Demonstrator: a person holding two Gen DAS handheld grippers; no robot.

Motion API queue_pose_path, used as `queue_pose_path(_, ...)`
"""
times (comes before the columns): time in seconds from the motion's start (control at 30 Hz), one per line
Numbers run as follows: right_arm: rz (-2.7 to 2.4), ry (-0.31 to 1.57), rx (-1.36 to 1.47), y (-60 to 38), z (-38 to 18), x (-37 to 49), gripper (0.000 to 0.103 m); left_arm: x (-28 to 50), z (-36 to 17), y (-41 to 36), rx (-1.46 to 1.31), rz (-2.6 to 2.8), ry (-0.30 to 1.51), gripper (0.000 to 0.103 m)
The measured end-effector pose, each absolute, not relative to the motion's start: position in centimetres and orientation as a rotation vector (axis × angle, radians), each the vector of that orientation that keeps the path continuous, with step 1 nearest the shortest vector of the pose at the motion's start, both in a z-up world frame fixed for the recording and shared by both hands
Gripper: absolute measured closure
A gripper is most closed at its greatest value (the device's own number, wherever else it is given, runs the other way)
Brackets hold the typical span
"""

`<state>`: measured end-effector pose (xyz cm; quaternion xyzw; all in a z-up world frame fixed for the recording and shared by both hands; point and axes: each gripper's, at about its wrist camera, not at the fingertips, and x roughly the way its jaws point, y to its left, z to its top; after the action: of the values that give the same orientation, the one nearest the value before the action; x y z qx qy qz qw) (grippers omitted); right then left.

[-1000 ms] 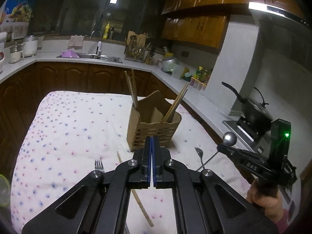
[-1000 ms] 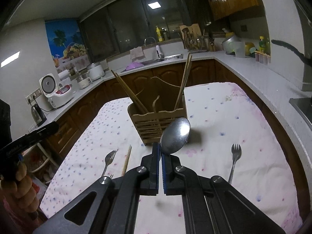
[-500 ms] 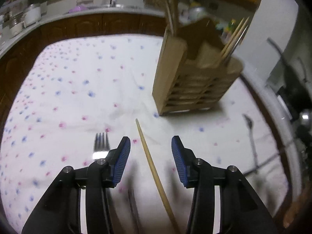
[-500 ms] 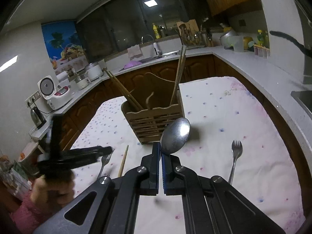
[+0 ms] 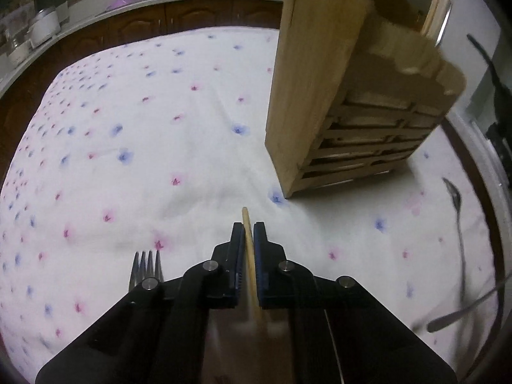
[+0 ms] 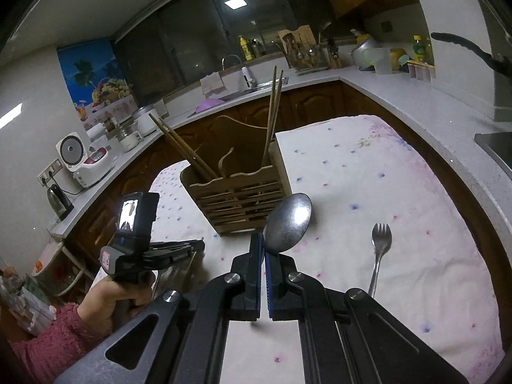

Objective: Organize utensils
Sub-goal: 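Lift the spoon and chopstick and carry them above the wooden holder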

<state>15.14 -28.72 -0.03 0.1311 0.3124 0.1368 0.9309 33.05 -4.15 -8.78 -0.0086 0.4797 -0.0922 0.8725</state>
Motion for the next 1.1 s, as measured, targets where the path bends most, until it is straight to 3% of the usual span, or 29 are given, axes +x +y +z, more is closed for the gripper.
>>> queue_pose_path(0.53,0.309,0.579,0.226,-27.1,2.7,14.0,0.101,22.3,2.9,-0.2,-0.193,-0.331,0.683,0.099)
queue_pose_path(1.1,0.320,0.525,0.190,-26.4,4.8,14.0,0.101,19.2,7.8,0.8,-0.207,-0.345,0.547,0.099)
